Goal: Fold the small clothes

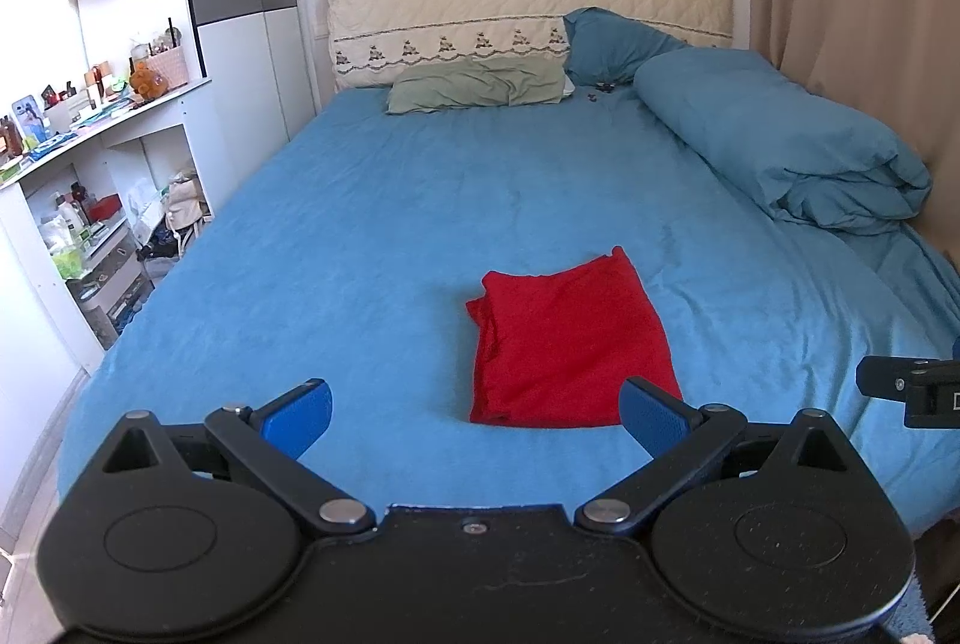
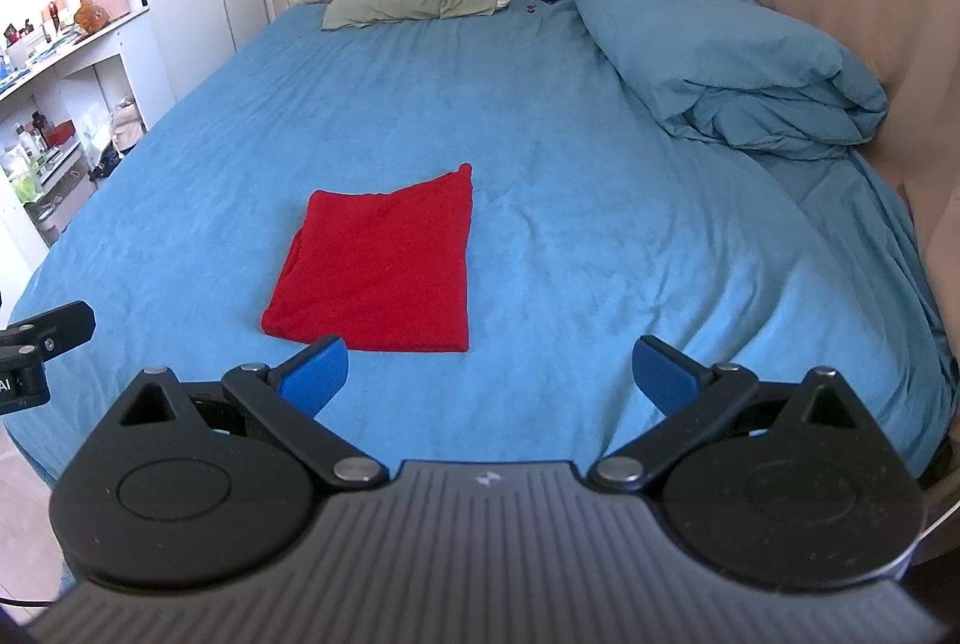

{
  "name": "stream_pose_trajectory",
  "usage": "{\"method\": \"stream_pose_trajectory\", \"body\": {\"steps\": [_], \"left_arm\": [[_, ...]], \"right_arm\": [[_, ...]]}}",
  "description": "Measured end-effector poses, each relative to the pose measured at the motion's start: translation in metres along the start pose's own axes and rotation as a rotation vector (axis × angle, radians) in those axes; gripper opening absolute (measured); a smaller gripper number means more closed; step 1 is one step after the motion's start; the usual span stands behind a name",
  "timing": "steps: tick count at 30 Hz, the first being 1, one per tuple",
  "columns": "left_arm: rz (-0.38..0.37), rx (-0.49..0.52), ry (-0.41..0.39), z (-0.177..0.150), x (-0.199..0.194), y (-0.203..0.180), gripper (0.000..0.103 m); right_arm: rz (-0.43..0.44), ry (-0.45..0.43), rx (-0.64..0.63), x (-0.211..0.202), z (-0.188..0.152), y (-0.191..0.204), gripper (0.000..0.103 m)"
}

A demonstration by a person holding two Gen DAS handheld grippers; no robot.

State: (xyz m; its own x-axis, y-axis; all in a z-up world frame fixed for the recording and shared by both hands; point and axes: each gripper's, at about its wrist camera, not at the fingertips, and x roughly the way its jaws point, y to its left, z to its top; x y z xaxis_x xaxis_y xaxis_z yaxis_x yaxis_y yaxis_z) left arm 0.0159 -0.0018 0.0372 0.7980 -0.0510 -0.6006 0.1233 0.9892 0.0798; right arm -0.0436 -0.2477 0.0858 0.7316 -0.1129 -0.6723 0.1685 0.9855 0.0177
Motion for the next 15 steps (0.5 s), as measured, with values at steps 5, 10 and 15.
{"method": "stream_pose_trajectory", "body": {"steps": [5, 10, 15], "left_arm": [[0.002, -0.002, -0.001, -0.0010, 0.0003, -0.0002, 0.103], [0.008, -0.002, 0.006, -0.0014, 0.0009, 0.0005, 0.103], [0.005, -0.005, 0.015, -0.0009, 0.0009, 0.0017, 0.103]], "right_arm": [[-0.001, 0.000, -0.001, 0.0003, 0.0003, 0.0013, 0.103], [0.001, 0.005, -0.006, 0.0016, 0.0005, 0.0019, 0.103], [0.001, 0.008, -0.009, 0.0026, 0.0014, 0.0009, 0.103]]}}
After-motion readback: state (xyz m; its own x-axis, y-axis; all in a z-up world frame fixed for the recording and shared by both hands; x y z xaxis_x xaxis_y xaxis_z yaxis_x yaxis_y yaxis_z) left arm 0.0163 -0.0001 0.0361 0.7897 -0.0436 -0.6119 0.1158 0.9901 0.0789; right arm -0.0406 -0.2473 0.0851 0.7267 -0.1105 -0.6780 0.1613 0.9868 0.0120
